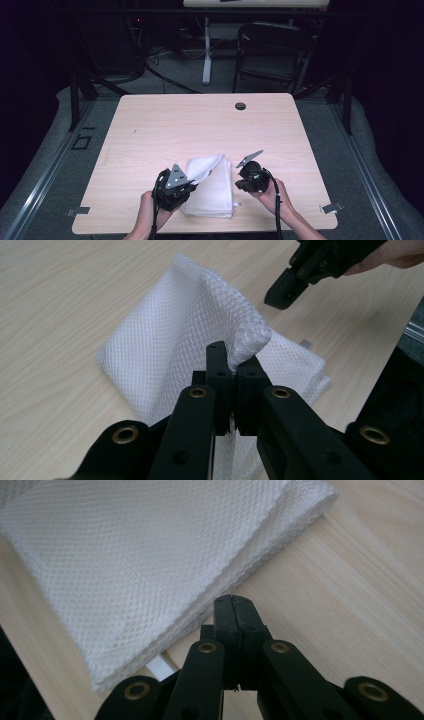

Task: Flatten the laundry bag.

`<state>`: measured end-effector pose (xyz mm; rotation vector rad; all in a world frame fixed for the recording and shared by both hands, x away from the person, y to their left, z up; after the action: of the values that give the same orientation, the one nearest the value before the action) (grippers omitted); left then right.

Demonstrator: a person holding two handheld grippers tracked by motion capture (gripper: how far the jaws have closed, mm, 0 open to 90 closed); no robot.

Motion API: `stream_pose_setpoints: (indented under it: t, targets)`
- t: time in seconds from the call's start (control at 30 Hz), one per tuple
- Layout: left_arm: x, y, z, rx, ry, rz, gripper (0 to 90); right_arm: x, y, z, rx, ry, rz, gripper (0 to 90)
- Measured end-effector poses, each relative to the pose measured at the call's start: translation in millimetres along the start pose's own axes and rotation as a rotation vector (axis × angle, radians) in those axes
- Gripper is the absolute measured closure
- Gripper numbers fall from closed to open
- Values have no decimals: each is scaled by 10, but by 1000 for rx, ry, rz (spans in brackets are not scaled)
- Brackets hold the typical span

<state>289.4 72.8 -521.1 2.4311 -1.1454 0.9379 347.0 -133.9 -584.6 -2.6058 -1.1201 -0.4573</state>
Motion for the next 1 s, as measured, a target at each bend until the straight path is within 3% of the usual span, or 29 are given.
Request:
stream_pose_setpoints:
  t: [0.1,0.13,0.2,0.33,0.53,0.67,0.7,0.9,1.0]
  targets:
    - [-8,-1,0,-3,3,-3,877,64,14,73,-1,8,20,900]
    - [-9,-3,0,-3,3,-4,877,83,32,78,-6,-8,0,900]
    - [-16,-9,-5,-10,-7,-1,877,127,27,94,0,21,18,900]
    - [-19,-11,-2,-7,-5,0,877,173,49,125,-1,-3,9,900]
    - [-21,-1,9,-16,-8,-5,877,209,66,208,23,3,39,900]
    - [-26,-6,10,-7,-2,-5,877,213,80,272,21,-45,22,900]
    - [-28,-7,8,-7,-1,-8,878,220,76,296,20,-30,34,900]
    - [-36,-1,10,-16,-10,-5,878,227,96,284,-1,-55,30,900]
    - [-33,6,30,-12,-5,-4,878,245,67,279,6,-33,40,900]
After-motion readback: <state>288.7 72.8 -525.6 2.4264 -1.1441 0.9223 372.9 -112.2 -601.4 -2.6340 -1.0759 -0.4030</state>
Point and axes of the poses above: each handheld gripper's, and its own axes: z roughly forward along the jaws, x roughly out of its top, y roughly to its right, the point moved 6 cm from there along z, roughly forward along the jaws, and after that the axes turned 6 degrees about -y, right-handed, at the moved point
